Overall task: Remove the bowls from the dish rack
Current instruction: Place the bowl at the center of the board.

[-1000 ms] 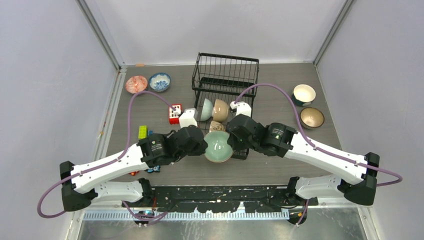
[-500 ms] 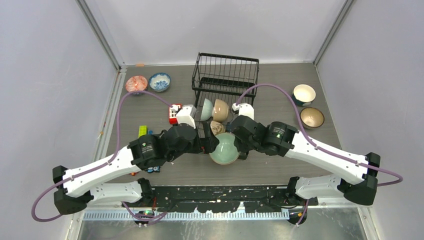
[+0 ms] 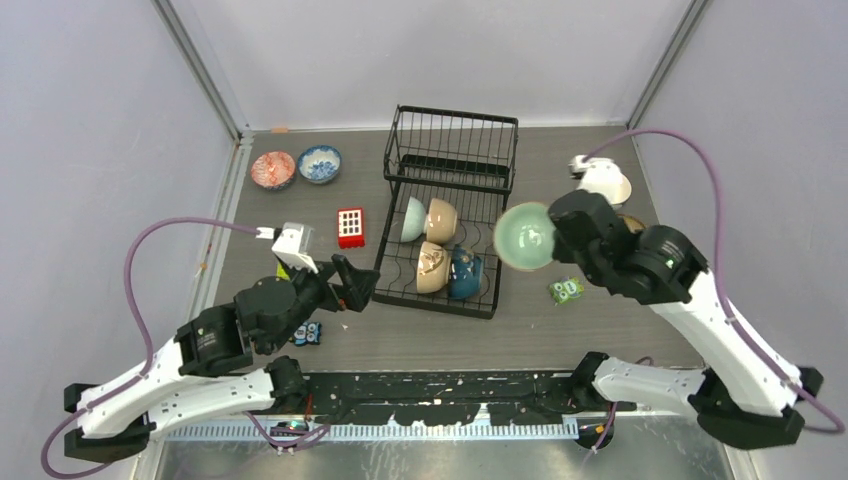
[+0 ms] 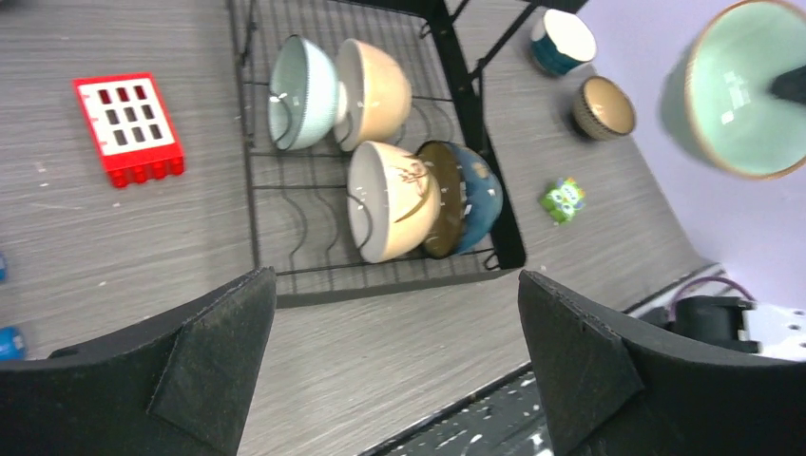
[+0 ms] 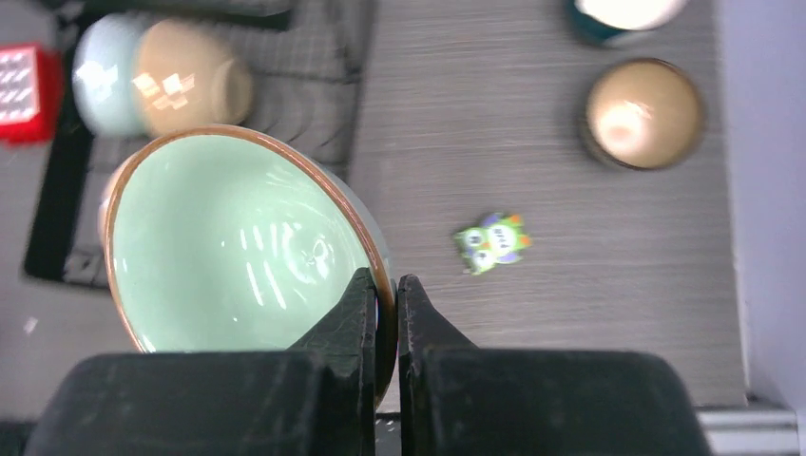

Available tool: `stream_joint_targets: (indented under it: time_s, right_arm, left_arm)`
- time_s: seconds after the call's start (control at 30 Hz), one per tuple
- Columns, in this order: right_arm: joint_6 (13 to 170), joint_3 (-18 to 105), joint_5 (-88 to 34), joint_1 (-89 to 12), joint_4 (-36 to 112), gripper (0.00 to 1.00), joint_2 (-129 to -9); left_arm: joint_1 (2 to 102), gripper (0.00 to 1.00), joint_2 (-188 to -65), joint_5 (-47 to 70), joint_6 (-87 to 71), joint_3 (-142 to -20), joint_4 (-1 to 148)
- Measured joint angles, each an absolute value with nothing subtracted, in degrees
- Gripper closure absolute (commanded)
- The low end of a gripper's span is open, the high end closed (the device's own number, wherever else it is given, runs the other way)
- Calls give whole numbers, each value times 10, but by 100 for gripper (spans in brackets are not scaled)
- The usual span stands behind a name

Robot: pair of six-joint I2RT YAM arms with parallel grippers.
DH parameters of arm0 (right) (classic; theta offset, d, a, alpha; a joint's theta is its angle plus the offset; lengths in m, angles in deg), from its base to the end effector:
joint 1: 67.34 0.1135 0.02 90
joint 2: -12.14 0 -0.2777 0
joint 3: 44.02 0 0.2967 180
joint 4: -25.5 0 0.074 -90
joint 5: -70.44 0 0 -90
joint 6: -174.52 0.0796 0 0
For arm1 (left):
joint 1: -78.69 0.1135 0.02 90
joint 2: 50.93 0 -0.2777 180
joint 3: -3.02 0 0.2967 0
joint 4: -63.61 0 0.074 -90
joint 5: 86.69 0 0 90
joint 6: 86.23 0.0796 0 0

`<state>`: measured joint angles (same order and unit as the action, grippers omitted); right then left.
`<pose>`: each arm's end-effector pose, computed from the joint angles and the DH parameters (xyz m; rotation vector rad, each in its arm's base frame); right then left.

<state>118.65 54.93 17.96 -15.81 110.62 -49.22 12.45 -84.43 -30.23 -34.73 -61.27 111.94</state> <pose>0.1715 0.1379 0.4371 -0.0453 2.1955 0.0328 0.1116 -0.1444 0.3764 0.0468 1.8877 -0.7307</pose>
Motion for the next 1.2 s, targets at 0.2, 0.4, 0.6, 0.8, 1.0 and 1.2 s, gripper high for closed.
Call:
stream_joint_targets:
  time_s: [0.2, 0.4, 0.6, 0.8, 1.0, 1.2]
  right_arm:
    - [1187, 423, 173, -358, 1057, 99, -405]
    - [1228, 288, 94, -546, 965, 99, -387]
    - [1285, 239, 41, -621, 864, 99, -449]
    - [1308, 244, 36, -630, 764, 99, -568]
    - [1333, 227, 29, -649, 677, 99, -639]
    - [1358, 224, 18, -671, 597, 99, -710]
  left_arm:
    - [124, 0, -797, -343, -329, -552, 1122]
    - [124, 0, -811, -356, -318, -542, 1126]
    - [124, 0, -828, -362, -313, -529, 1123]
    - [124, 0, -825, -373, -291, -519, 1117]
    - [124, 0, -831, -384, -271, -515, 1099]
    - [124, 0, -836, -385, -268, -487, 1080]
